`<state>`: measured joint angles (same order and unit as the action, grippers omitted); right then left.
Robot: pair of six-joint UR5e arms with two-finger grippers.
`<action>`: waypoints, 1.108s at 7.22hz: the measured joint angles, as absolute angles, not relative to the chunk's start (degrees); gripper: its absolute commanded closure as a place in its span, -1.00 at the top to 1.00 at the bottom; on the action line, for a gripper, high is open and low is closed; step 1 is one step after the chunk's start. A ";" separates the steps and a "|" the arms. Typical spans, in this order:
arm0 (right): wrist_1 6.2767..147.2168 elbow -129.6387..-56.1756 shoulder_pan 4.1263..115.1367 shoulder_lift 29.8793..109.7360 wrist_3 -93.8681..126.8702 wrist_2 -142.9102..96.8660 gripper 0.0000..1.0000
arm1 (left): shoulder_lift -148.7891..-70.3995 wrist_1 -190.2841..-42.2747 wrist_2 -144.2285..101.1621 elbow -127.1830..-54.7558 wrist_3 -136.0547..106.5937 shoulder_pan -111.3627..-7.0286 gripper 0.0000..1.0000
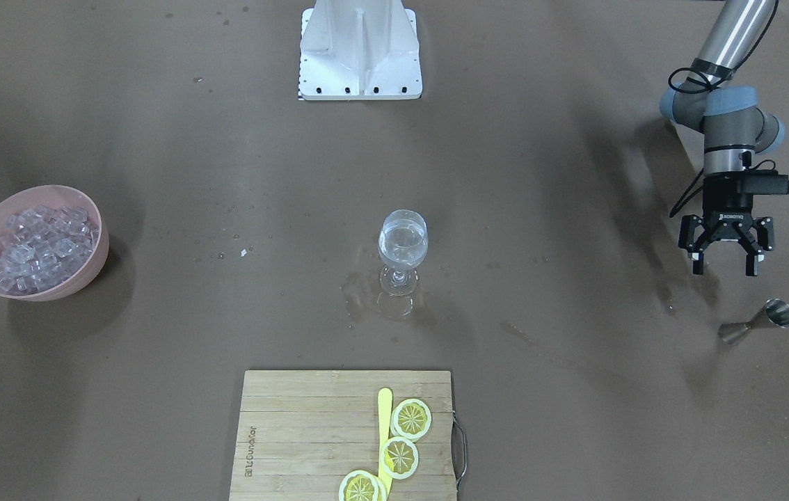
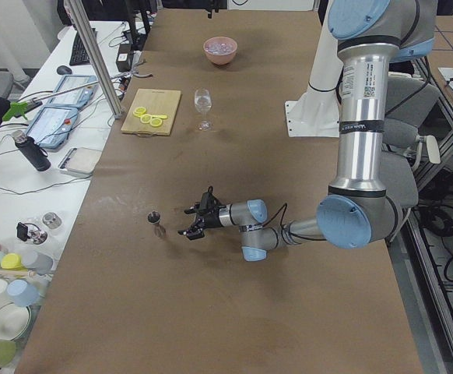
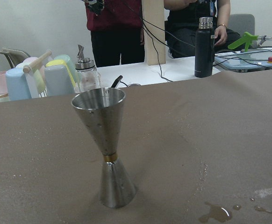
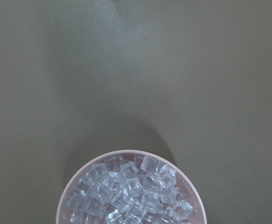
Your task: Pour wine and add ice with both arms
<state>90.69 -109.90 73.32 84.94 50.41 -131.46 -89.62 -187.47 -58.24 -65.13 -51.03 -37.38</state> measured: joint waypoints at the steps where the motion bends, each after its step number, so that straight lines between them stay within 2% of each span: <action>1: 90.62 -108.03 73.02 83.86 50.44 -131.69 1.00 | -89.66 -187.40 -59.54 -64.68 -51.00 -38.95 0.96; 8: 90.23 -95.96 68.89 76.58 51.89 -135.76 0.99 | -96.65 -185.36 -63.83 -58.72 -50.99 -45.33 0.95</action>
<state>90.23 -95.96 68.89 76.58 51.89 -135.76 -96.65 -185.36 -63.83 -58.72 -50.99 -45.33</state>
